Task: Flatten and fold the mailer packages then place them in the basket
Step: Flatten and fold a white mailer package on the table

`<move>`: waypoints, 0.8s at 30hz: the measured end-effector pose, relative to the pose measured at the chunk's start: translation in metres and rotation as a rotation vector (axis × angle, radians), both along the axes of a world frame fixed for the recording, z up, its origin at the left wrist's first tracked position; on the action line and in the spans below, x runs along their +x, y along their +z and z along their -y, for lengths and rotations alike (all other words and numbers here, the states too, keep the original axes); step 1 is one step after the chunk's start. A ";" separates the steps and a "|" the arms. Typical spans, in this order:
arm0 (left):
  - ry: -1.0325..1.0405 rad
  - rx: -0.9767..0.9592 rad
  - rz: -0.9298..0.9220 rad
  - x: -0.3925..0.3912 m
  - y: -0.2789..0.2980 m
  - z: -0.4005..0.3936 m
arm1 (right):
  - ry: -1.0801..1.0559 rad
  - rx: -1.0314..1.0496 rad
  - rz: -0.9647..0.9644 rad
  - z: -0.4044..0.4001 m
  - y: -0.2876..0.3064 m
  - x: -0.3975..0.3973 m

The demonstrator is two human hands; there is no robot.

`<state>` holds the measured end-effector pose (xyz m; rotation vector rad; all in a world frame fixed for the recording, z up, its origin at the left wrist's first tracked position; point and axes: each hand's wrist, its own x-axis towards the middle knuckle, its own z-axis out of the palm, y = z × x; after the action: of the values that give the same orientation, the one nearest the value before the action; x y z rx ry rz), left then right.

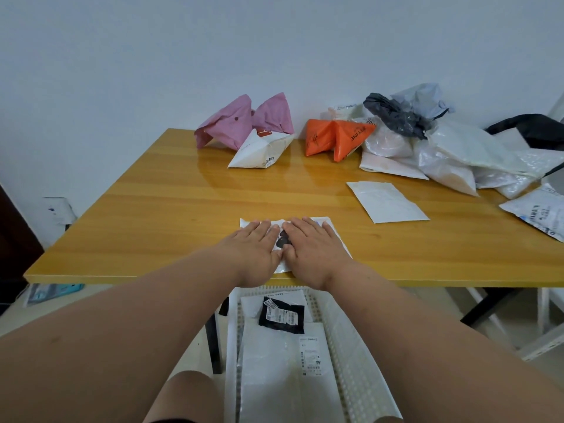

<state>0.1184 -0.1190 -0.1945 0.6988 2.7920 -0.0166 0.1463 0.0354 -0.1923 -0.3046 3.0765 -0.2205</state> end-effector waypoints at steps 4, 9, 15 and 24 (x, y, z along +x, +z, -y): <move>0.023 0.010 0.002 -0.005 0.003 -0.003 | -0.023 -0.042 0.037 0.002 0.001 -0.004; 0.047 0.005 -0.089 -0.002 0.018 -0.015 | -0.092 -0.008 -0.003 -0.006 0.017 -0.013; 0.043 0.052 -0.237 0.007 -0.003 -0.020 | -0.047 -0.021 -0.084 -0.020 -0.008 -0.003; -0.015 0.054 -0.100 0.000 -0.003 -0.019 | -0.047 -0.017 -0.090 -0.018 -0.013 -0.010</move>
<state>0.1184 -0.1003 -0.1972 0.7522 2.8920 0.0217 0.1361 0.0538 -0.2048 -0.2499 3.1752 -0.2406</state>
